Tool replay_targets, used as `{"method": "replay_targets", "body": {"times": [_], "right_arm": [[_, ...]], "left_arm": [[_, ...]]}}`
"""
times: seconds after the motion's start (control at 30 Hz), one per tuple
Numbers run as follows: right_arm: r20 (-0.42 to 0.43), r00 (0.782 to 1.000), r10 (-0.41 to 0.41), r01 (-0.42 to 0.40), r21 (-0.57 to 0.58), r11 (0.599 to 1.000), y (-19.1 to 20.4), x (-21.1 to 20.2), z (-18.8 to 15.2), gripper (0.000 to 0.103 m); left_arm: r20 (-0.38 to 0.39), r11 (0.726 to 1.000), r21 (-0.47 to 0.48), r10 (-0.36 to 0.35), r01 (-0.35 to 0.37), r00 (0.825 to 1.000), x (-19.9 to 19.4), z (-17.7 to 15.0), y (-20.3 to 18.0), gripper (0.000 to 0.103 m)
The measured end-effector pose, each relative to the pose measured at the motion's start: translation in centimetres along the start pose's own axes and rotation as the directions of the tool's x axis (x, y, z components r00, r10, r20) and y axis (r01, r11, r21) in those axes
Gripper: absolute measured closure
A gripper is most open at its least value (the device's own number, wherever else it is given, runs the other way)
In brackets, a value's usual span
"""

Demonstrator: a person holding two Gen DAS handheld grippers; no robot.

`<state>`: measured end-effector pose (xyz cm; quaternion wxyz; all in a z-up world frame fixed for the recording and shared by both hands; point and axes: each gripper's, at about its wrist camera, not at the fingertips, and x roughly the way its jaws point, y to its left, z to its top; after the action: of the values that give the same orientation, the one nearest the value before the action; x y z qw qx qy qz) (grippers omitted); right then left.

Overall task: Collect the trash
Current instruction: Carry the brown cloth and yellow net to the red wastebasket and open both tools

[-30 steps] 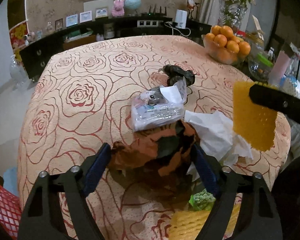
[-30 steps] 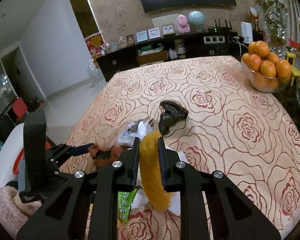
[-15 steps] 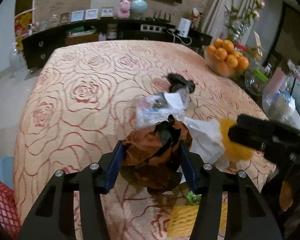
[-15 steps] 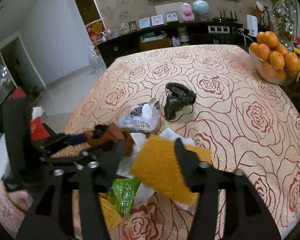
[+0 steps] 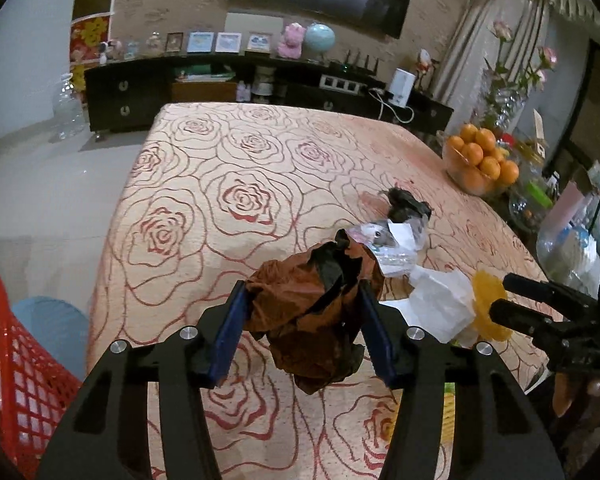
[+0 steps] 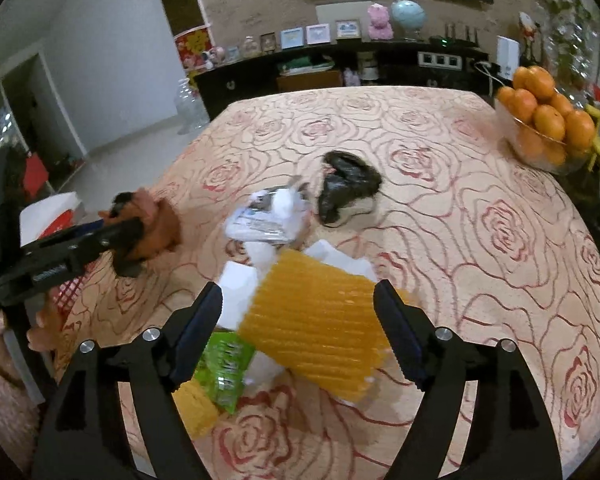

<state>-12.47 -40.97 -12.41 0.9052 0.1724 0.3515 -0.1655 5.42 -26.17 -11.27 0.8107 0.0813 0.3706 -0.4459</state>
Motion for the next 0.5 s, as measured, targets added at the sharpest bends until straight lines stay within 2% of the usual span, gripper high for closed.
{"method": "replay_targets", "body": {"times": [0.1, 0.27, 0.43, 0.5], "right_arm": [[-0.033, 0.999, 0.010, -0.009, 0.019, 1.000, -0.8, 0.5, -0.3, 0.023], [-0.085, 0.996, -0.018, 0.020, 0.016, 1.000, -1.3, 1.9, -0.7, 0.023], [-0.066, 0.998, -0.013, 0.017, 0.053, 0.998, -1.9, 1.8, -0.5, 0.024], [-0.062, 0.998, -0.004, 0.009, 0.084, 0.996, -2.4, 1.7, -0.4, 0.028]], "left_arm": [[0.003, 1.000, -0.010, 0.002, -0.002, 1.000, -0.2, 0.1, 0.2, 0.051], [0.004, 1.000, -0.006, 0.002, -0.002, 1.000, -0.3, 0.0, 0.1, 0.051], [0.014, 1.000, 0.003, 0.007, -0.007, 1.000, -0.8, 0.0, 0.1, 0.051], [0.018, 1.000, -0.004, 0.010, -0.010, 1.000, -1.0, 0.0, 0.3, 0.051]]}}
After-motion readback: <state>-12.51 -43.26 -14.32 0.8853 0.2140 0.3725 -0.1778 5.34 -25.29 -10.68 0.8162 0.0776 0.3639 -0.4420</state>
